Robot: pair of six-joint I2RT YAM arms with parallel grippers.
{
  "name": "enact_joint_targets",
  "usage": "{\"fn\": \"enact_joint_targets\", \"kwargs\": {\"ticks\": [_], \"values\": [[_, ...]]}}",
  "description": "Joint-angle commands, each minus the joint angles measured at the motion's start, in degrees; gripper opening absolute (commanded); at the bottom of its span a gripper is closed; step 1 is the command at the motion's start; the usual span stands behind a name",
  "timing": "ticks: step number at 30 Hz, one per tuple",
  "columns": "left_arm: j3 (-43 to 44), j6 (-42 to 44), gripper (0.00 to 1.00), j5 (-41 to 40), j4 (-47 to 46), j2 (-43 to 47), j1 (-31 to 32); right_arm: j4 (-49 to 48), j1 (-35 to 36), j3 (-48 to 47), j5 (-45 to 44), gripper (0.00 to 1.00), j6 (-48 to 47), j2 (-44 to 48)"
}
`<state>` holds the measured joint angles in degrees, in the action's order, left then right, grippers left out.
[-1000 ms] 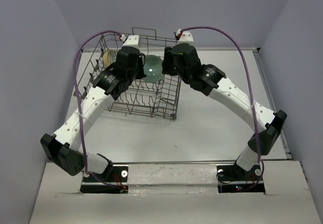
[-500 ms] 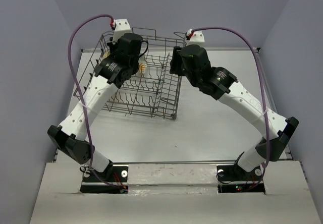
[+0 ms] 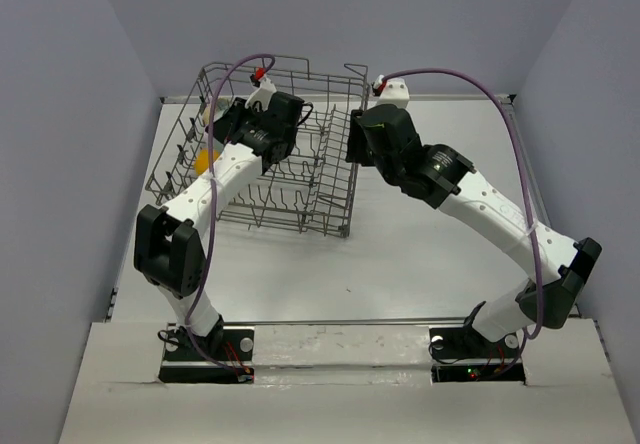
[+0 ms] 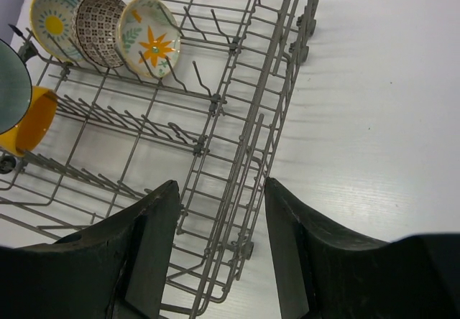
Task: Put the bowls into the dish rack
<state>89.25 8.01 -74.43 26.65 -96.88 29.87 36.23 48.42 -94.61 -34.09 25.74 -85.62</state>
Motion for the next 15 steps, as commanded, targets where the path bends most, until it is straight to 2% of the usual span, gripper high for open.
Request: {"fn": "enact_joint_targets", "kwargs": {"ticks": [1, 15], "values": [[-5.55, 12.71, 0.0, -8.0, -16.15, 3.36, -0.16, -1.6, 0.27, 1.09, -1.25, 0.56, 0.98, 3.27], [-9.88, 16.86, 0.0, -10.64, -19.97, 0.38, 2.21, -3.88, 0.27, 4.78, 0.34, 0.57, 0.98, 4.94]]}}
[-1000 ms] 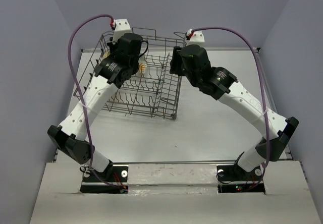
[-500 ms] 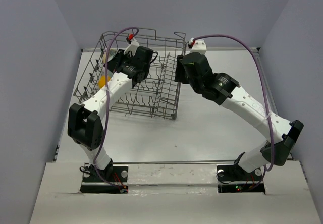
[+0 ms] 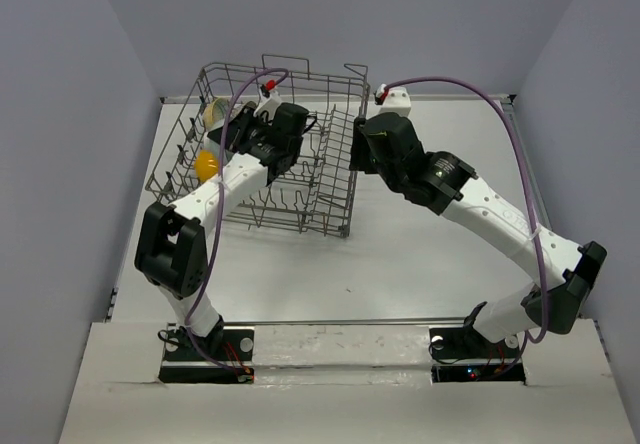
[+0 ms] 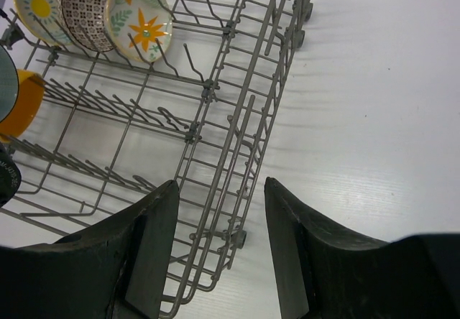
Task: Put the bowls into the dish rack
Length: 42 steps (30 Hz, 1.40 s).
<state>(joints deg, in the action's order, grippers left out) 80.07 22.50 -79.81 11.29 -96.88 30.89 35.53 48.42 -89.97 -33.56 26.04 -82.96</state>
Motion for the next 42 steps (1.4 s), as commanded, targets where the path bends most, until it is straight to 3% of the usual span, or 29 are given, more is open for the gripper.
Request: {"fn": "enact_joint_targets", "kwargs": {"ticks": [1, 42], "values": [[-0.71, 2.63, 0.0, -5.44, -4.7, 0.03, 1.53, -3.27, 0.27, 0.24, -0.19, 0.56, 0.59, 2.36], [-2.29, 4.92, 0.0, -8.69, -4.96, -9.9, 4.79, -3.36, 0.27, 3.23, -2.03, 0.57, 0.94, 5.0]]}}
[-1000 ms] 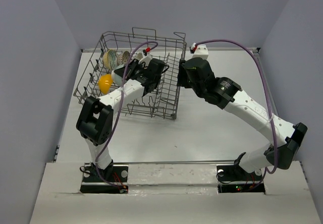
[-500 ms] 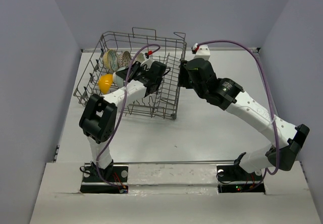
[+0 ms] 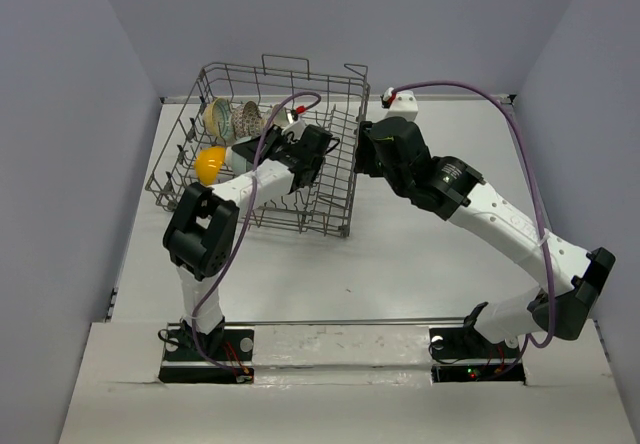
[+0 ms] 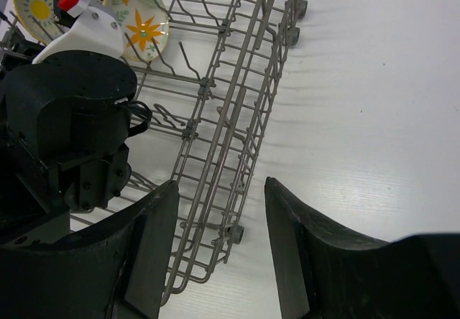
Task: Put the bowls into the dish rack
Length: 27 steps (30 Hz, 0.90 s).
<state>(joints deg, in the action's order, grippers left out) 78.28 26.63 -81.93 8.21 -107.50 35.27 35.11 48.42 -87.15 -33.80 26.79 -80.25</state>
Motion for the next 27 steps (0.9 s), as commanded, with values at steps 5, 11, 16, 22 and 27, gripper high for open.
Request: {"fn": "enact_joint_targets", "kwargs": {"ticks": [5, 11, 16, 22, 27], "values": [[-0.67, 1.05, 0.0, -6.49, -1.88, 0.37, 0.59, -2.95, 0.27, 0.67, -2.23, 0.57, 0.28, 2.38], [-0.85, 1.23, 0.0, -6.49, -1.88, -0.16, 0.77, -2.95, 0.27, 1.02, -2.23, 0.57, 0.37, 3.17], [-0.94, 1.67, 0.0, -6.66, -1.97, -1.04, 0.94, -2.95, 0.27, 1.28, -2.5, 0.57, 0.28, 4.22], [-1.64, 1.93, 0.0, -6.84, -2.32, -1.57, 1.3, -2.95, 0.27, 1.72, -2.94, 0.57, 0.37, 4.75], [-2.78, 2.89, 0.0, -7.1, -3.54, -1.13, 1.38, -2.95, 0.27, 2.07, -2.85, 0.57, 0.55, 5.1]]}}
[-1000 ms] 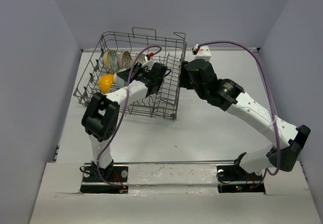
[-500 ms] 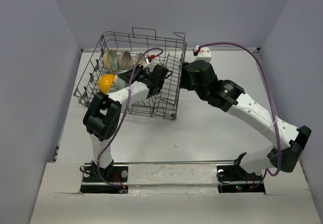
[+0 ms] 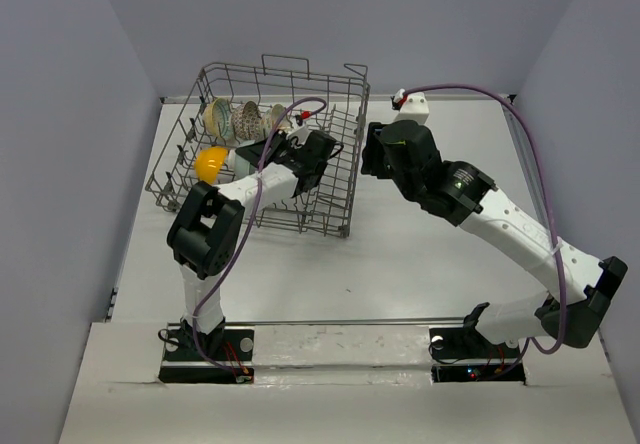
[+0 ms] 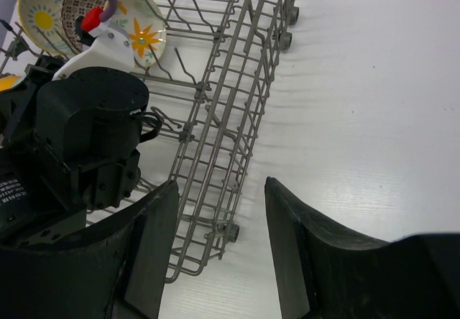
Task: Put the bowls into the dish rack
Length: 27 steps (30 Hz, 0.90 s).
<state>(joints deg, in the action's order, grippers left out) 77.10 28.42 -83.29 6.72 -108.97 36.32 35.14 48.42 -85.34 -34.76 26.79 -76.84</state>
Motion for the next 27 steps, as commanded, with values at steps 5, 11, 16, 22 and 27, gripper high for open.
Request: {"fn": "enact_joint_targets", "kwargs": {"ticks": [5, 11, 16, 22, 27], "values": [[-3.18, 3.12, 0.0, -6.27, -4.43, 1.3, 0.34, -2.97, 0.27, 0.7, -1.97, 0.57, 0.64, 2.13], [-4.24, 5.06, 0.0, -6.71, -5.84, 2.88, 0.16, -3.05, 0.27, 0.79, -2.15, 0.57, 0.64, 2.48], [-4.68, 5.85, 0.0, -5.57, -6.19, 5.43, -0.81, -3.23, 0.27, 1.05, -2.06, 0.57, 0.55, 2.74], [-7.13, 13.31, 0.0, -4.52, -14.26, 8.16, -1.16, -3.23, 0.27, 1.05, -2.15, 0.57, 0.55, 2.92], [-10.99, 21.83, 0.0, -4.25, -25.67, 10.0, -1.16, -3.23, 0.27, 1.23, -1.98, 0.57, 0.64, 3.01]]}}
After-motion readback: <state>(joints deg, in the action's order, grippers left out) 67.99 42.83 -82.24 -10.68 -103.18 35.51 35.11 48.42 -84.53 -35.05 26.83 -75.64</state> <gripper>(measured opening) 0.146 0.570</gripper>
